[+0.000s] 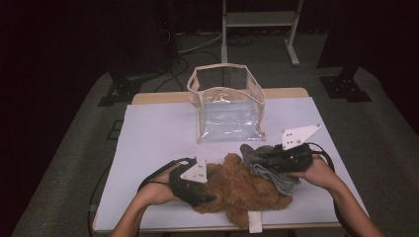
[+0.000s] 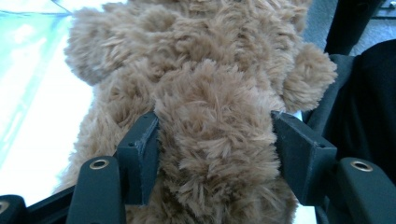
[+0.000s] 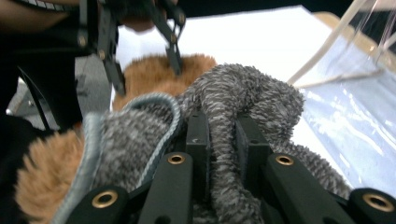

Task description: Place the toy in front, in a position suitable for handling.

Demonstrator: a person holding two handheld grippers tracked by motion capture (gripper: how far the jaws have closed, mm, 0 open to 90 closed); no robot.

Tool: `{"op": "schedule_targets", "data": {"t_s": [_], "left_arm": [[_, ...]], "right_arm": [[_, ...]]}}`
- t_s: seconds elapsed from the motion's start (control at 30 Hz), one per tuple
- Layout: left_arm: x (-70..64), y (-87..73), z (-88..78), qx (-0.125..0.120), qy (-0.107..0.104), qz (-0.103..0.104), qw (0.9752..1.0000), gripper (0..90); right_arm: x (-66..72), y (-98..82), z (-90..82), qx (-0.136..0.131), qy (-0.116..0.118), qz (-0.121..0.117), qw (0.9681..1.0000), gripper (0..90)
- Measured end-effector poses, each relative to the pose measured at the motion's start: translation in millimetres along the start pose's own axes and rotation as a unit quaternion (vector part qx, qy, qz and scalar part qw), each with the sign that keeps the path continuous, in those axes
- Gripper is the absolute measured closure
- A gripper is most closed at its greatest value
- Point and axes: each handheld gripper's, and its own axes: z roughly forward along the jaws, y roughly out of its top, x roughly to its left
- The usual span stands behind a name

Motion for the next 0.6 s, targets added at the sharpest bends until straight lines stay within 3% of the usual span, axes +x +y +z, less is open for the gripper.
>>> {"op": "schedule_targets", "data": {"t_s": [0.1, 0.2, 0.3, 0.47, 0.6], "left_arm": [[0.9, -4.4, -11.5, -0.020, 0.009, -0.005, 0.9997, 35.9], [1.8, -9.3, -20.2, -0.023, 0.017, -0.007, 0.9996, 35.9], [4.3, -23.2, -27.4, -0.012, 0.023, -0.024, 0.9994, 35.9], [2.8, -26.0, -16.5, -0.011, 0.014, -0.029, 0.9994, 36.3], [5.6, -19.9, -11.0, -0.006, 0.024, -0.043, 0.9988, 37.0]], "right_arm": [[0.8, -14.0, -3.0, 0.008, -0.002, 0.014, 0.9999, 77.7], [1.8, -22.9, -5.3, 0.016, -0.005, 0.022, 0.9996, 77.7], [2.7, -34.5, -8.7, 0.032, -0.016, 0.029, 0.9990, 77.6], [8.1, -27.2, -11.6, 0.013, -0.015, 0.020, 0.9996, 77.5], [16.1, -16.7, -16.6, -0.006, -0.010, 0.009, 0.9999, 77.5]]}}
